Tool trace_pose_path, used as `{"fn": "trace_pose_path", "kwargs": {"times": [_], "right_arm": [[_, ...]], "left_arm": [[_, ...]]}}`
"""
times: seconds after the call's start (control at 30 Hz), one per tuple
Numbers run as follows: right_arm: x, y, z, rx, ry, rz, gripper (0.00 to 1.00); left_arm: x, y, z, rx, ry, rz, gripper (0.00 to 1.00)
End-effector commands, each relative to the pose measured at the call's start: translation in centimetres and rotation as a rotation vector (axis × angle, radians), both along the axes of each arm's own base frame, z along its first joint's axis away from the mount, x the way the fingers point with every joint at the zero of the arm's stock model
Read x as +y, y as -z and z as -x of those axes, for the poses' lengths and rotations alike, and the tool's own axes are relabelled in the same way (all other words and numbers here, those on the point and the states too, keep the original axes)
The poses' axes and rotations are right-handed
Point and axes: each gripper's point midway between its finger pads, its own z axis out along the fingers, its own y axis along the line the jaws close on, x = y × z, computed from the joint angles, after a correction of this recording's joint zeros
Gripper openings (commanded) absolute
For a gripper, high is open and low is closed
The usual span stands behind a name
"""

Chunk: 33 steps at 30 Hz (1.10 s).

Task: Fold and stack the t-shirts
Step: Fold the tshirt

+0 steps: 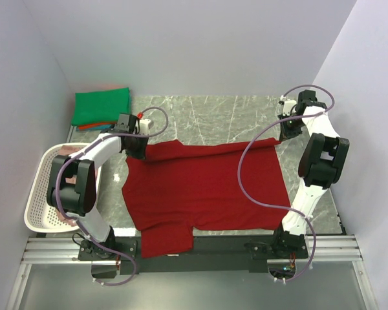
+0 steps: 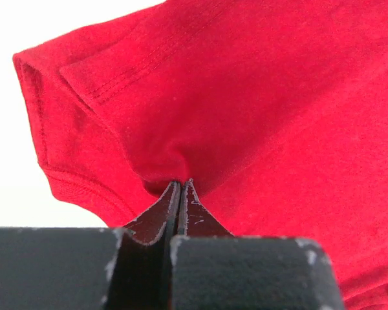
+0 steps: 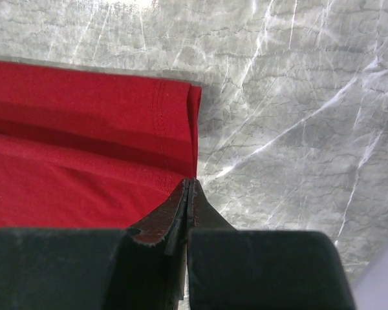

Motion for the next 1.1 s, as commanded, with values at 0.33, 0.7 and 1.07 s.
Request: {"fn": "trace_pose_path", "kwargs": {"times": [0.33,0.7,1.07], "right_arm": [[-0.9,-2.3,0.3,-0.037,-0.021,0.037,0.00],[-1.0,-0.6,1.9,0.003,-0.026,0.049,0.00],[-1.0,2.4,3.3,0.075,-0.039,0.059,0.00]], "left_arm": [[1.5,-3.5,-1.5,-0.054,-0.041,-0.050,0.00],[1.4,-1.6,1.7,0.035,-0.033,-0.037,0.00],[1.5,2.4,2.9,0.116,-0.049,-0.056,0.00]]}}
